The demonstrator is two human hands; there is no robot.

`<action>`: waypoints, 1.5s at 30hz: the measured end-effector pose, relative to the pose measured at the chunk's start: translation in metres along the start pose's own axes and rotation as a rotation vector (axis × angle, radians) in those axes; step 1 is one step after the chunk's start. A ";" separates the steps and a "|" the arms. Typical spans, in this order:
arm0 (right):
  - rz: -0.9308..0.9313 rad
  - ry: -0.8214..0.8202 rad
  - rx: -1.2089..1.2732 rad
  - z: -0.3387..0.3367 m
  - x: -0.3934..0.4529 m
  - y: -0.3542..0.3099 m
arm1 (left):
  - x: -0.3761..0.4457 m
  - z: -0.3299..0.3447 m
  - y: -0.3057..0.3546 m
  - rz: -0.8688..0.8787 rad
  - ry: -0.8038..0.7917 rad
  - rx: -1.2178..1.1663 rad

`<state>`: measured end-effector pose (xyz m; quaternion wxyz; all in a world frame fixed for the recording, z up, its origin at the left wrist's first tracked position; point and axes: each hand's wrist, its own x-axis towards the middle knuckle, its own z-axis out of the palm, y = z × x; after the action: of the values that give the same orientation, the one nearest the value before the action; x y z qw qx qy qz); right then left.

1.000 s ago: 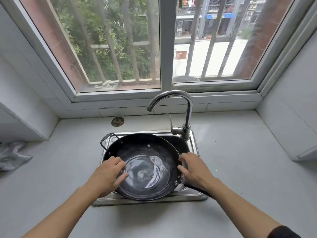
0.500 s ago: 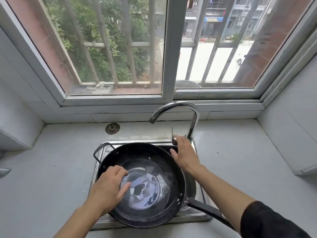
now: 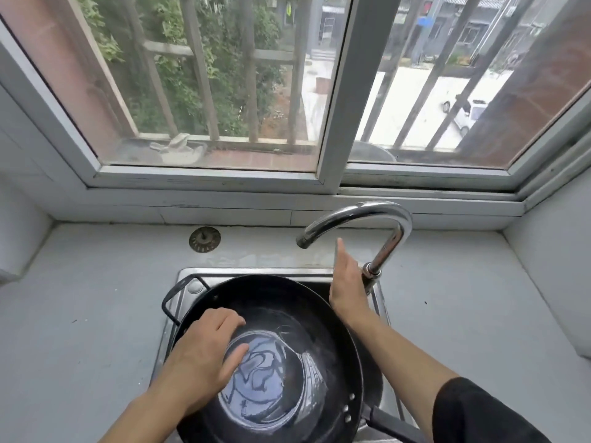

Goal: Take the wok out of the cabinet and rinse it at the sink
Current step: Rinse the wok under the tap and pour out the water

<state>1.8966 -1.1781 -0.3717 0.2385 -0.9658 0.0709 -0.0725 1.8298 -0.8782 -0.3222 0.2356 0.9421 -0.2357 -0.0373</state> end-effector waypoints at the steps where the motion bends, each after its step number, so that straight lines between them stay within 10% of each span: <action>1: -0.009 0.022 0.010 0.002 0.000 0.001 | 0.004 0.000 0.000 0.002 0.003 -0.005; 45: -0.225 -0.182 -0.261 0.011 0.009 0.014 | 0.003 0.000 -0.011 -0.055 0.017 -0.016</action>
<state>1.9062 -1.1870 -0.3871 0.1069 -0.9930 -0.0503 -0.0013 1.8377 -0.8706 -0.3272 0.2439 0.9466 -0.2076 -0.0378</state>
